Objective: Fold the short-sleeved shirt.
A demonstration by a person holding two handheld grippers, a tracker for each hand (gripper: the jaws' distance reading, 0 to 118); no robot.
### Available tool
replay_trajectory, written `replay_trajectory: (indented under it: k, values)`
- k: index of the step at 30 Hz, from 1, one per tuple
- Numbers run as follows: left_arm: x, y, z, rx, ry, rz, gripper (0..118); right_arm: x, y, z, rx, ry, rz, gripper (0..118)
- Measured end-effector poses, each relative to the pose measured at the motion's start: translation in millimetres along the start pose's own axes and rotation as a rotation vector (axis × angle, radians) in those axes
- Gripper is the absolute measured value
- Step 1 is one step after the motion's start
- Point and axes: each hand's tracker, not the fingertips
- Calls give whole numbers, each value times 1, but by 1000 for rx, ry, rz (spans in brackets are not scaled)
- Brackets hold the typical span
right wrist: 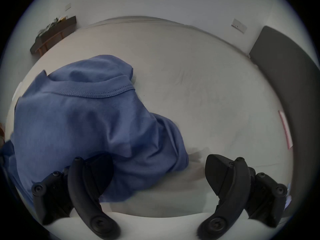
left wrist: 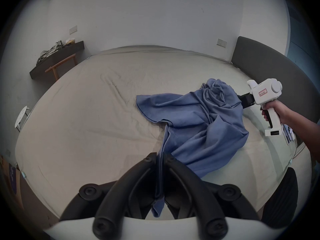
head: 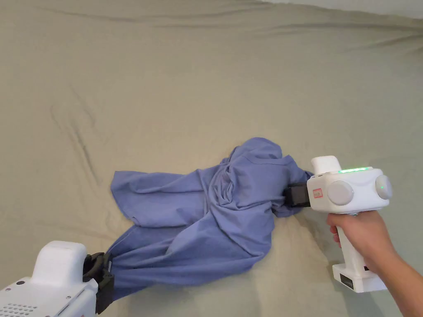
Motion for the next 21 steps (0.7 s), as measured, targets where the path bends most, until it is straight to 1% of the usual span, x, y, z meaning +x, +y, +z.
replay_trajectory:
  k: [1, 2, 4, 5, 7, 8, 9, 10, 11, 12, 14, 18, 21]
  values:
    - [0, -1, -2, -5, 2, 0, 6, 1, 0, 2, 8, 2, -15, 109]
    - [0, -1, -4, -5, 5, 3, 6, 1, -1, 3, 5, -1, -13, 103]
    - [-1, -1, -8, -7, 6, 13, 6, 2, -7, 10, 31, 54, -10, 88]
    - [-1, -1, -8, -4, 7, 16, 6, 1, -7, 13, 37, 41, 0, 76]
    - [-1, 0, -7, 8, 11, 14, 6, -3, -9, 23, 69, 85, 62, 11]
    - [-1, 2, -5, 18, 12, 17, 6, -6, -9, 26, 83, 85, 92, 11]
    - [-1, 4, -2, 31, 8, 29, 6, -10, -10, 29, 93, 52, 145, 11]
    - [0, 7, 3, 77, -11, 57, 6, -13, -12, 32, 89, 9, 170, 11]
    - [0, 10, 8, 95, -15, 67, 6, -13, -13, 36, 86, 34, 160, 11]
    - [1, 14, 13, 99, -12, 65, 6, -10, -14, 44, 94, 38, 143, 11]
    - [1, 26, 27, 157, -8, 63, 6, -2, -14, 68, 150, 34, 71, 11]
    - [-7, 52, 59, 273, 4, 62, 6, 18, -18, 140, 292, 67, 2, 11]
    - [-18, 76, 86, 363, 26, 74, 6, 30, -23, 204, 399, 58, -41, 11]
